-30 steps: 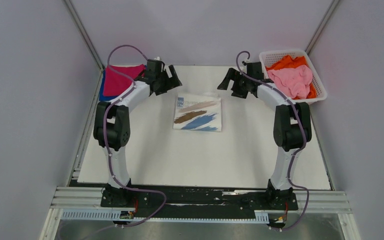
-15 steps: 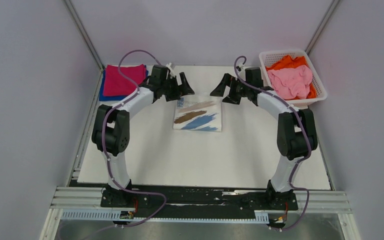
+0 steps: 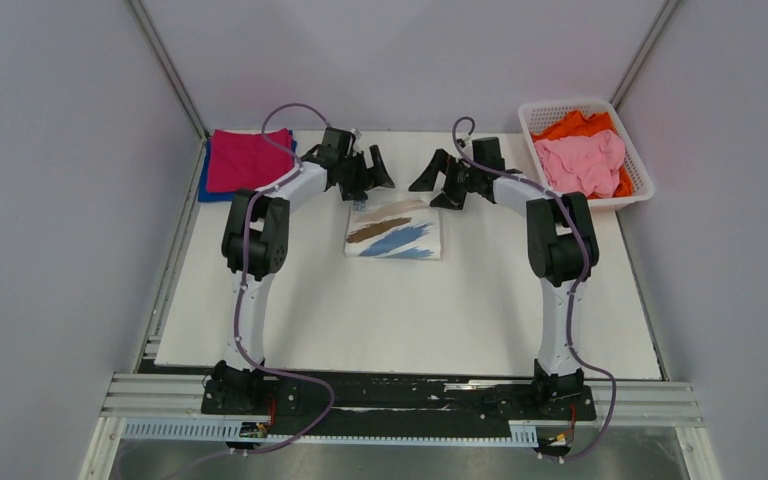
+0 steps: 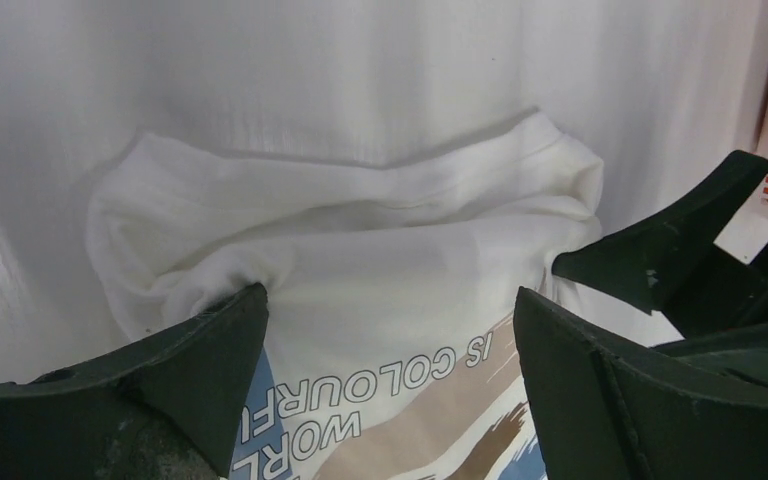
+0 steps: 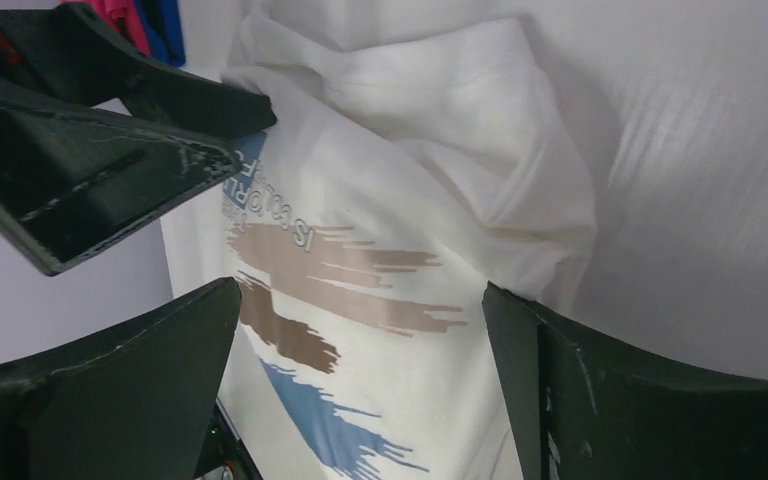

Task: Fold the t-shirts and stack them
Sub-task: Put the neatly folded tshirt into the corner of the board with the left arm

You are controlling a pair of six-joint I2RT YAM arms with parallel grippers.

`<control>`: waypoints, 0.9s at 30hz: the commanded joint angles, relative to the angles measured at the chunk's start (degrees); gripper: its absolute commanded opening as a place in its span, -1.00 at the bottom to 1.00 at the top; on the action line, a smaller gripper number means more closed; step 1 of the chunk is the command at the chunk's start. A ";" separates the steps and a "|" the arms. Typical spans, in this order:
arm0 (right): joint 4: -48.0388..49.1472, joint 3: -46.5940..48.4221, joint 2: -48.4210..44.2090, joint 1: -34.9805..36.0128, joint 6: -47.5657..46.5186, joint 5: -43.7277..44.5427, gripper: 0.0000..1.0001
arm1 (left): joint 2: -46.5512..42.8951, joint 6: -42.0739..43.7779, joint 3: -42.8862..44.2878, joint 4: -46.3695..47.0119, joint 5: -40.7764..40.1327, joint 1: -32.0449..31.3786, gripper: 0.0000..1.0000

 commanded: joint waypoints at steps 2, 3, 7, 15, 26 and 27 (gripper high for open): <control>0.46 3.63 4.77 -0.35 0.37 2.50 1.00 | 5.80 0.43 4.32 -7.58 -4.42 0.51 1.00; 0.06 3.36 5.16 -0.34 0.28 3.18 1.00 | 6.27 0.43 3.99 -8.34 -4.39 0.54 1.00; -1.02 1.25 4.80 -0.34 -0.61 5.28 1.00 | 4.57 0.20 -0.24 -8.28 -5.19 0.56 1.00; -1.29 -11.41 -5.41 1.03 -2.66 6.85 1.00 | -7.58 3.58 -13.43 -6.43 -6.89 -0.57 1.00; -1.63 -21.91 -23.52 2.68 -4.97 11.19 1.00 | -27.89 4.82 -25.88 -2.73 -12.82 -3.85 1.00; -1.59 -22.62 -25.55 2.71 -4.75 12.27 1.00 | -28.94 4.82 -26.04 -3.28 -14.48 -4.01 1.00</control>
